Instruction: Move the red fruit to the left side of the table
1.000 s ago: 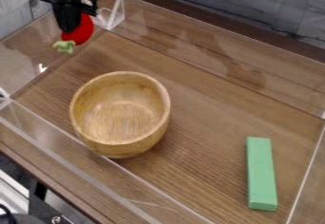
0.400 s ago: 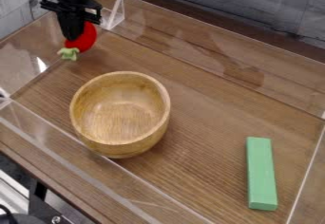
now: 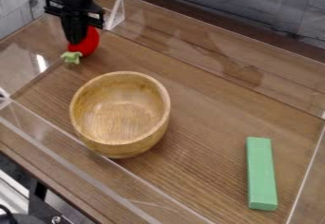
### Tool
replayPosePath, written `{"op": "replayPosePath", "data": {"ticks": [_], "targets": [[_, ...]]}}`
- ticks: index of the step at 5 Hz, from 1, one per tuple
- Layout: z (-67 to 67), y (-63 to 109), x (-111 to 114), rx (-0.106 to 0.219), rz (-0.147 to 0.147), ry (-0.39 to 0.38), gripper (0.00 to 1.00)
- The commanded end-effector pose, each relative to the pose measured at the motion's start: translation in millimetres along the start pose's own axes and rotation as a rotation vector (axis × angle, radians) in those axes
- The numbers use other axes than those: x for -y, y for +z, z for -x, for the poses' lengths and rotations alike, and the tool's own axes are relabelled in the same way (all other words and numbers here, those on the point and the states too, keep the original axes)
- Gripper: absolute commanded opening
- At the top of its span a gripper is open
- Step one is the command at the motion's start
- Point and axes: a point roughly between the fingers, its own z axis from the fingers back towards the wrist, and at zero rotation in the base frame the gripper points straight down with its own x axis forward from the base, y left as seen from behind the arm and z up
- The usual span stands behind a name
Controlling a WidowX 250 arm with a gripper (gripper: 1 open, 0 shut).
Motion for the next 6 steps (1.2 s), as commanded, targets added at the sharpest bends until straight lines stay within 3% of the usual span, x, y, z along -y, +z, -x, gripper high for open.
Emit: {"op": "replayPosePath", "data": {"ticks": [1,2,6], "targets": [[-12.7,15.6,-4.1,0.054,-0.026,0.009,1.0],[-13.9,14.1,-2.8,0.048,-0.025,0.016,1.0],[-5.8,65.3,15.6,0.094,0.06,0.063,1.0]]}}
